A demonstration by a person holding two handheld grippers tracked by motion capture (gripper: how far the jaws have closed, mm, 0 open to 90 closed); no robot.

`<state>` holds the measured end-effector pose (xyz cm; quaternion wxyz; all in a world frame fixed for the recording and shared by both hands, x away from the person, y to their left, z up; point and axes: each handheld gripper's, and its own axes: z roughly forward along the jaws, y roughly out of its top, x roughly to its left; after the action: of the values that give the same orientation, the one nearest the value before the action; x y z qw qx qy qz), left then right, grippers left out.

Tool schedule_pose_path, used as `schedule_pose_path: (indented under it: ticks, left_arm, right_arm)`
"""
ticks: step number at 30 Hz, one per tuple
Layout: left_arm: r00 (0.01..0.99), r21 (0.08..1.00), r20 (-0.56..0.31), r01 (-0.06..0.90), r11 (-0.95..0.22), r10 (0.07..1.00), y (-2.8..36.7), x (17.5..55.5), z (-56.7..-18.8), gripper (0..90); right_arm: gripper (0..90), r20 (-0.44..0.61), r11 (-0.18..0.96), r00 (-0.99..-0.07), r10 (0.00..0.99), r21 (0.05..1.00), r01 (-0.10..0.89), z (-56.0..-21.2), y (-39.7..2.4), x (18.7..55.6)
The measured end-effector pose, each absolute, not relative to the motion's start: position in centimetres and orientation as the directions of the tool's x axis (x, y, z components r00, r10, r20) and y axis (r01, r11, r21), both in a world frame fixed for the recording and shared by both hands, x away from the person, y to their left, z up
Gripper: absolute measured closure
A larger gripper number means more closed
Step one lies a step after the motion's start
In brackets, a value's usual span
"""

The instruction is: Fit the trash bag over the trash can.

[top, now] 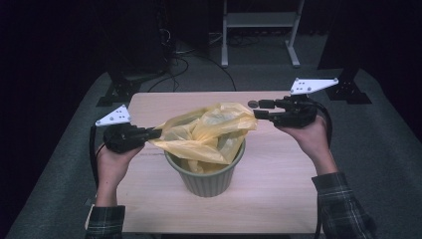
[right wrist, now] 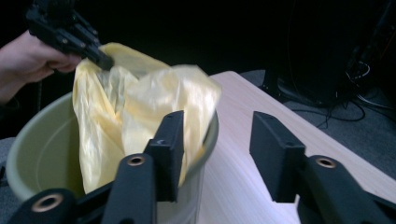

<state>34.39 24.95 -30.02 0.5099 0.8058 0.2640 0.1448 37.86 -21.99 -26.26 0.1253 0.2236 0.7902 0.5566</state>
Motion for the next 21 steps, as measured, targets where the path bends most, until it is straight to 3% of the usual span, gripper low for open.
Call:
schedule_pose_path:
  ticks: [7,12,14,21]
  left_arm:
    - [0.82,0.9,-0.037,0.276,-0.338,0.571,25.3,34.3,-30.0,85.4]
    - [0.824,0.9,-0.034,0.272,-0.342,0.566,25.4,34.4,-30.1,85.5]
    - [0.824,0.9,-0.035,0.272,-0.34,0.566,25.4,34.5,-30.1,85.5]
    - [0.813,0.893,-0.034,0.285,-0.347,0.582,25.3,35.0,-30.4,86.1]
  right_arm:
    - [48.4,0.085,0.297,-0.892,0.443,0.925,0.236,-25.6,-19.4,39.3]
    - [79.5,0.073,0.342,-0.905,0.419,0.911,0.232,-26.6,-18.1,39.8]
    - [87.4,0.06,0.346,-0.907,0.418,0.912,0.219,-26.9,-18.0,39.9]
    - [90.0,0.033,0.345,-0.885,0.464,0.914,0.215,-27.4,-18.6,40.1]
